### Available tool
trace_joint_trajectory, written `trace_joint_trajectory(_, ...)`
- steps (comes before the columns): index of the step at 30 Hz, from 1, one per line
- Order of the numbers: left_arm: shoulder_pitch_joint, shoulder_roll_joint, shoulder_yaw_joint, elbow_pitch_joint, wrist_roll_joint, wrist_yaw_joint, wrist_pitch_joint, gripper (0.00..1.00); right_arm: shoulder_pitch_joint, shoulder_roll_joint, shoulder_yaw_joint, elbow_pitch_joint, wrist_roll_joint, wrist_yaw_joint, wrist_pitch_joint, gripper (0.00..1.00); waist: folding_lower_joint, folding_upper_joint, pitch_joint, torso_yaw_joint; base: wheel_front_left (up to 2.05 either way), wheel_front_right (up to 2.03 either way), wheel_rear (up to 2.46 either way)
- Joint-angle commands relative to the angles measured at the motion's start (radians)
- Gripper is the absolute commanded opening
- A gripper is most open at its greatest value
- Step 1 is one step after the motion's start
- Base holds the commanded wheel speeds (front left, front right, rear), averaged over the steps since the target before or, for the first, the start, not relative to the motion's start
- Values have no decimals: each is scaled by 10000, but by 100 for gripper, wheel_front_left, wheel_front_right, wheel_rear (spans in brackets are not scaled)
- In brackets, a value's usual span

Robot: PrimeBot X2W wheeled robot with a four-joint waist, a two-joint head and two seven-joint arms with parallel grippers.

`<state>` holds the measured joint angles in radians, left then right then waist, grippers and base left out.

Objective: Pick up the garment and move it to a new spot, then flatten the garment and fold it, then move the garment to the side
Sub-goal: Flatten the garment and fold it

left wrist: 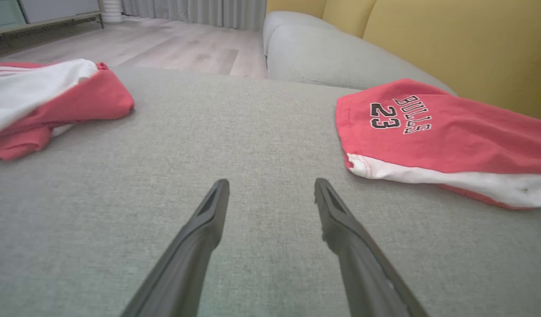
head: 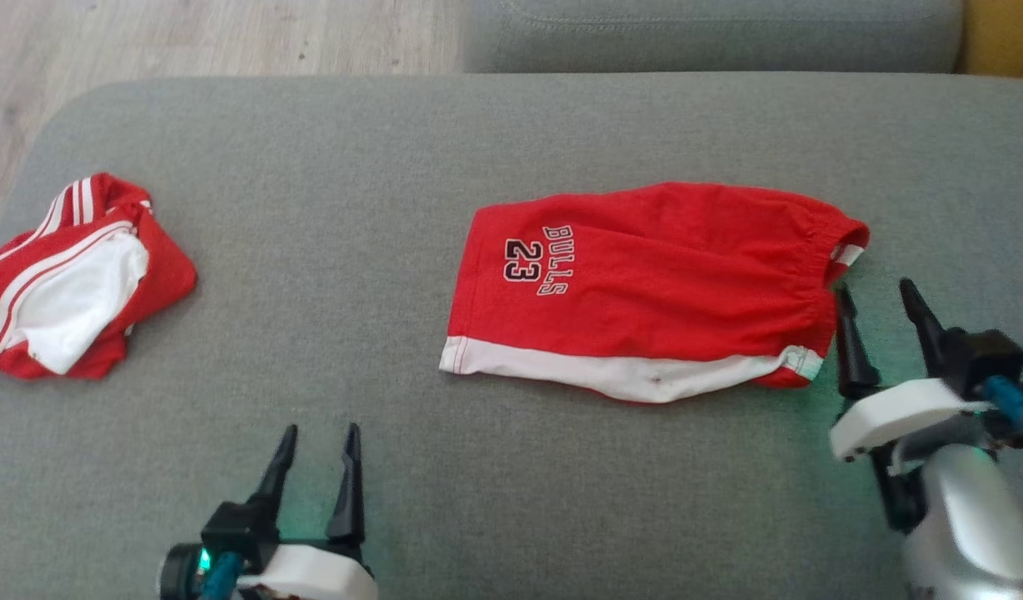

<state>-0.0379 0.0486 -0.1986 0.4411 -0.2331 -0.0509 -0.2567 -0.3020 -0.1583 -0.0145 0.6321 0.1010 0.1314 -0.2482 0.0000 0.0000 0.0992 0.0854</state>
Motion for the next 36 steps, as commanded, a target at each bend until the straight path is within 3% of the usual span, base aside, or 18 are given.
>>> trace_joint_trajectory(1,-395,16,457,-377,238,101,-51,100,157,248,130,-684,-368,-7,-133,100,0,0,-99,-76,0,0,0)
trace_joint_trajectory(8,-334,16,924,-819,1176,280,-51,100,1015,880,145,-1774,-935,-7,-134,100,0,0,-388,-315,0,0,0)
trace_joint_trajectory(22,234,16,935,-817,1304,327,-51,100,1731,1077,627,-1656,-551,-7,-135,100,0,0,-814,-527,0,0,0)
trace_joint_trajectory(36,-1824,16,-113,633,-403,-505,-51,100,1033,1080,1086,-1974,-399,-7,-135,100,0,0,482,-1107,0,0,0)
